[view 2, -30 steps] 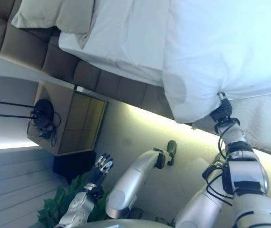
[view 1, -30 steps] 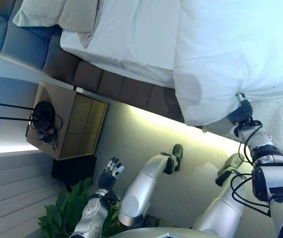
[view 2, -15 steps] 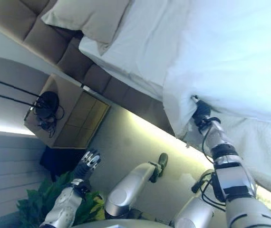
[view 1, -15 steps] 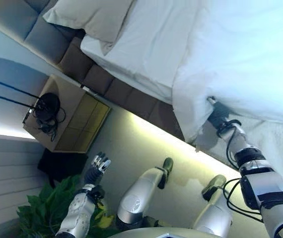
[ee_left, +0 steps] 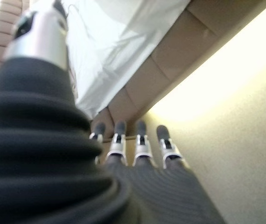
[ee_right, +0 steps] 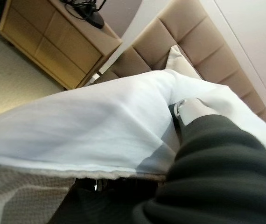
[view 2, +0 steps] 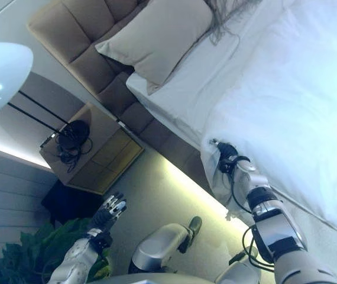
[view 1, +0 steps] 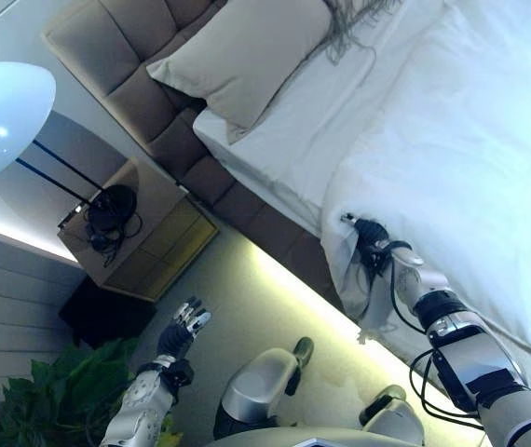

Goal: Make the bed neatly

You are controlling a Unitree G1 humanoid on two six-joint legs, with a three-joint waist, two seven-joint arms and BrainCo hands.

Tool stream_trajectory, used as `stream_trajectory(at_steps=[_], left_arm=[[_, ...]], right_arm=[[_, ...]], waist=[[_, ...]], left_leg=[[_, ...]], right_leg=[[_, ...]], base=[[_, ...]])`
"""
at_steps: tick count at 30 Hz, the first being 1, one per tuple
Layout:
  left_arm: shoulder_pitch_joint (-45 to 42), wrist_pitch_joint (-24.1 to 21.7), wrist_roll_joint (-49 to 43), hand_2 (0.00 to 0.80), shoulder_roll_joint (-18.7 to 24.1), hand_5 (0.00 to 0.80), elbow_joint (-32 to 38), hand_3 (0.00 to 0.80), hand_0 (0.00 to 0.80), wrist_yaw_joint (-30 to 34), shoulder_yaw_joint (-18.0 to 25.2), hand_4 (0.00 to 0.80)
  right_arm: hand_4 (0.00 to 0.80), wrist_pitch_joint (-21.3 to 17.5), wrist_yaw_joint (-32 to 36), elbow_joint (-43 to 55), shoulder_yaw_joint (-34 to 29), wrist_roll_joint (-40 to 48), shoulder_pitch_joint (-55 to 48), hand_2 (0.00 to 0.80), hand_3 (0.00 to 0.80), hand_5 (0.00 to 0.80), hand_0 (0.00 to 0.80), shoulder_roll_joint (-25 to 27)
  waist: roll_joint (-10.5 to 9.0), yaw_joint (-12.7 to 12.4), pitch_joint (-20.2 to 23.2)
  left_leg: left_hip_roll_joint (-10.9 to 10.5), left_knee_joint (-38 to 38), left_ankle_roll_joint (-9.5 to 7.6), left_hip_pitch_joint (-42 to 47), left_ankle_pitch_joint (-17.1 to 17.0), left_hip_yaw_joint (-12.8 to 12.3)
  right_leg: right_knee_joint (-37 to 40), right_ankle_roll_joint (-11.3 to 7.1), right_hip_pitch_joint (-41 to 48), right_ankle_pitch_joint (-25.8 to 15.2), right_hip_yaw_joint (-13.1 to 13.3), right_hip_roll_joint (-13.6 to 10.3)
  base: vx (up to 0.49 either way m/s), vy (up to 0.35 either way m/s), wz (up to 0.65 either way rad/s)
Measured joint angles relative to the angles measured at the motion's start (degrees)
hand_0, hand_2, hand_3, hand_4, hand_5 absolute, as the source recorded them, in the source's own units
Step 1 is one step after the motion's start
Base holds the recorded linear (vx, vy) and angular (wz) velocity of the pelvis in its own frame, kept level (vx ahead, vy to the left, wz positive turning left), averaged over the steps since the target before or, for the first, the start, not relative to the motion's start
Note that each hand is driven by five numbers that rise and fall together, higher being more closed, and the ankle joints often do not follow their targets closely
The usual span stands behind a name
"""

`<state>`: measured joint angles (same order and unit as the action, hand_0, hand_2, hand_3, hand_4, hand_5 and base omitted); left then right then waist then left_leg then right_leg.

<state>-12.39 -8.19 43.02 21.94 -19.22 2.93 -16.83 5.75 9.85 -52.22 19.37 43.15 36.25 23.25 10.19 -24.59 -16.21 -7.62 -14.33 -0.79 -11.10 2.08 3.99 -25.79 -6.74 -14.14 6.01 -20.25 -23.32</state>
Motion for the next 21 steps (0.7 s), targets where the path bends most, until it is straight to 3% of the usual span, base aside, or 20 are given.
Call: stream_trajectory(at_steps=[3,10,19,21], left_arm=[[-0.08,0.69,0.00,0.000,0.00,0.000,-0.02,0.000,0.000,0.00,0.00,0.000],[-0.97,2.74,0.00,0.000,-0.47,0.000,-0.82,0.000,0.000,1.27,0.16,0.000],[-2.47,4.05,-0.74,0.000,-0.72,0.000,-2.57,0.000,0.000,2.85,0.54,0.000],[-3.02,4.03,-1.19,0.000,-0.73,0.000,-2.89,0.000,0.000,2.89,1.21,0.000]], right_arm=[[0.800,0.55,-0.08,0.00,1.15,-0.92,-0.29,0.800,0.800,0.800,0.800,-0.03],[0.800,2.20,-0.56,-1.77,1.65,-6.02,-0.09,0.800,0.800,0.800,0.800,-0.08],[0.800,2.86,0.69,-7.67,4.44,-12.00,2.69,0.800,0.800,0.800,0.800,0.31],[0.800,3.24,1.23,-9.44,4.96,-12.10,3.24,0.800,0.800,0.800,0.800,0.12]], waist=[[0.00,-0.21,0.06],[0.48,-3.34,1.34],[0.01,-7.17,2.11],[-0.97,-8.13,2.75]], left_leg=[[-0.36,0.97,0.10,1.51,-0.31,1.53],[-2.22,2.71,0.43,3.52,-0.50,5.37],[-3.25,3.13,0.93,5.53,-0.75,9.55],[-3.56,3.12,1.13,5.55,-0.36,10.29]], right_leg=[[0.02,-0.58,1.95,0.86,-0.64,-0.31],[-1.68,-1.58,5.52,3.75,-2.83,-2.37],[-3.44,-2.47,9.91,6.85,-7.02,-3.94],[-4.60,-2.42,10.33,8.15,-7.98,-4.53]], base=[[0.057,0.106,0.33],[0.038,0.142,0.31],[0.066,0.063,0.28],[0.083,0.011,0.25]])
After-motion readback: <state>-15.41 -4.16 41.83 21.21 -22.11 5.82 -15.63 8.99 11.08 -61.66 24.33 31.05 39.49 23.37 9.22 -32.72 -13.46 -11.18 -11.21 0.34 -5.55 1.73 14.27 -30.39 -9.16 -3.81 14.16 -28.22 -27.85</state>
